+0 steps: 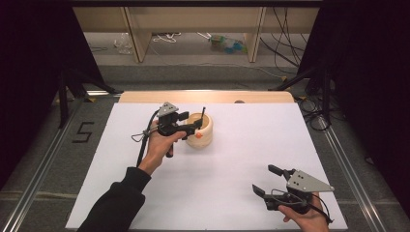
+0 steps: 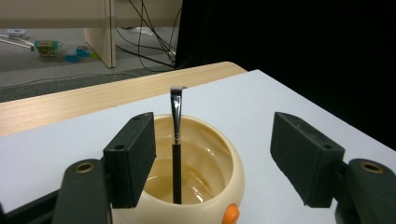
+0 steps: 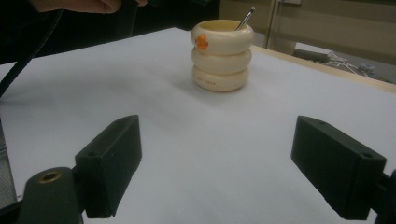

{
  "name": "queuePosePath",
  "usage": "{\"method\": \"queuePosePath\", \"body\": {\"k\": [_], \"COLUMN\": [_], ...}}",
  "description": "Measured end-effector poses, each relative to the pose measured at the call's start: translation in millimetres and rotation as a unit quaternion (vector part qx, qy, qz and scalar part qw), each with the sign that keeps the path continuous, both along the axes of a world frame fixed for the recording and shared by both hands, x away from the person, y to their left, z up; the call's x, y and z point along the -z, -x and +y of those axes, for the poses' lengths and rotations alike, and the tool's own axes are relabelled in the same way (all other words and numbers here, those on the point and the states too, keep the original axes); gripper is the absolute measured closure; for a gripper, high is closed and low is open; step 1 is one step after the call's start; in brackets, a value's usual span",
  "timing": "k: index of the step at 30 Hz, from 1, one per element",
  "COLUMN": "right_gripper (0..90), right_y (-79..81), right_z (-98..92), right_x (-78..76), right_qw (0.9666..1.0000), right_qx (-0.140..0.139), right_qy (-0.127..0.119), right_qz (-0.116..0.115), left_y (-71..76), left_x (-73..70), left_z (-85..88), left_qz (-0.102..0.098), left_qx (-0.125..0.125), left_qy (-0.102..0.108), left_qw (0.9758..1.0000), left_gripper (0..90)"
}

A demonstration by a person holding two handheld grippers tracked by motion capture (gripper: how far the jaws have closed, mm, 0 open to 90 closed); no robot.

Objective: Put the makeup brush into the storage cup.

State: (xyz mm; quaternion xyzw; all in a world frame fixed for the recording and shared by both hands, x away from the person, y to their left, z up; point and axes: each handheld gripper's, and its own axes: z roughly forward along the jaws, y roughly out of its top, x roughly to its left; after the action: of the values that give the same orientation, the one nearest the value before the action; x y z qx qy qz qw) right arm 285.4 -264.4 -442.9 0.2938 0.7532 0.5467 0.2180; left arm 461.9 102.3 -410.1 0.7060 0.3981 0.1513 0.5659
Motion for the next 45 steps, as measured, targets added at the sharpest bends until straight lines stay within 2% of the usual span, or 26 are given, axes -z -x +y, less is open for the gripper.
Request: {"method": "queuePosePath", "body": {"k": [5, 12, 16, 17, 19, 21, 22, 23, 24, 26, 27, 33, 39, 41, 45], "right_gripper": [17.4, 17.4, 17.4, 17.4, 17.4, 17.4, 17.3, 17.4, 17.4, 17.3, 17.4, 17.4, 17.3, 17.3, 17.3], "right_y": [0.0, 0.1, 0.1, 0.2, 0.1, 0.2, 0.9, 0.9, 2.1, 2.2, 1.1, 1.5, 1.0, 1.0, 1.4], "right_z": [0.0, -0.1, 0.0, -0.2, -0.1, 0.1, -0.5, -0.5, 0.2, 0.3, -0.5, -0.6, -0.5, 0.7, 0.0], "right_x": [-0.1, -0.3, -0.4, -0.5, -0.4, -0.4, -1.3, -1.2, -1.3, -1.2, -1.7, -2.2, -1.8, -1.2, -1.7], "right_qw": [1.0000, 1.0000, 1.0000, 1.0000, 1.0000, 1.0000, 1.0000, 1.0000, 0.9999, 0.9999, 1.0000, 1.0000, 1.0000, 1.0000, 1.0000], "right_qx": [0.000, -0.001, 0.000, 0.001, 0.001, -0.001, 0.004, 0.004, 0.003, 0.004, 0.002, 0.003, 0.001, -0.002, -0.003], "right_qy": [0.000, -0.002, -0.001, 0.002, 0.000, -0.003, 0.008, 0.008, 0.006, 0.006, 0.008, 0.006, 0.009, -0.001, 0.007], "right_qz": [-0.001, 0.000, -0.001, -0.001, -0.002, -0.001, 0.002, 0.002, 0.013, 0.013, -0.001, 0.003, -0.001, -0.002, 0.000], "left_y": [2.6, 10.4, 17.0, 19.7, 22.0, 24.8, 27.0, 27.8, 29.4, 31.6, 32.5, 38.6, 45.8, 48.6, 54.1], "left_x": [-1.1, -1.3, -1.2, -1.9, -2.1, -3.6, -4.5, -5.1, -5.9, -6.2, -6.2, -4.3, -5.1, -5.4, -4.7], "left_z": [2.9, 4.9, 6.7, 8.8, 8.8, 10.4, 10.5, 10.8, 10.9, 10.8, 10.7, 10.2, 13.2, 14.0, 16.2], "left_qz": [-0.002, -0.006, -0.011, -0.019, -0.015, -0.021, -0.025, -0.031, -0.034, -0.042, -0.043, -0.043, -0.057, -0.060, -0.065], "left_qx": [0.000, 0.007, 0.009, 0.015, 0.012, 0.019, 0.019, 0.021, 0.022, 0.020, 0.019, 0.026, 0.031, 0.033, 0.034], "left_qy": [0.005, -0.003, -0.004, -0.007, -0.001, -0.007, -0.005, -0.004, -0.001, -0.006, -0.008, -0.005, -0.011, -0.012, -0.011], "left_qw": [1.0000, 1.0000, 0.9999, 0.9997, 0.9998, 0.9996, 0.9995, 0.9993, 0.9992, 0.9989, 0.9988, 0.9987, 0.9978, 0.9976, 0.9973], "left_gripper": [30.8, 30.5, 30.0, 29.9, 29.9, 29.5, 29.4, 29.4, 29.3, 29.3, 29.3, 29.1, 29.0, 28.6, 28.5]}}
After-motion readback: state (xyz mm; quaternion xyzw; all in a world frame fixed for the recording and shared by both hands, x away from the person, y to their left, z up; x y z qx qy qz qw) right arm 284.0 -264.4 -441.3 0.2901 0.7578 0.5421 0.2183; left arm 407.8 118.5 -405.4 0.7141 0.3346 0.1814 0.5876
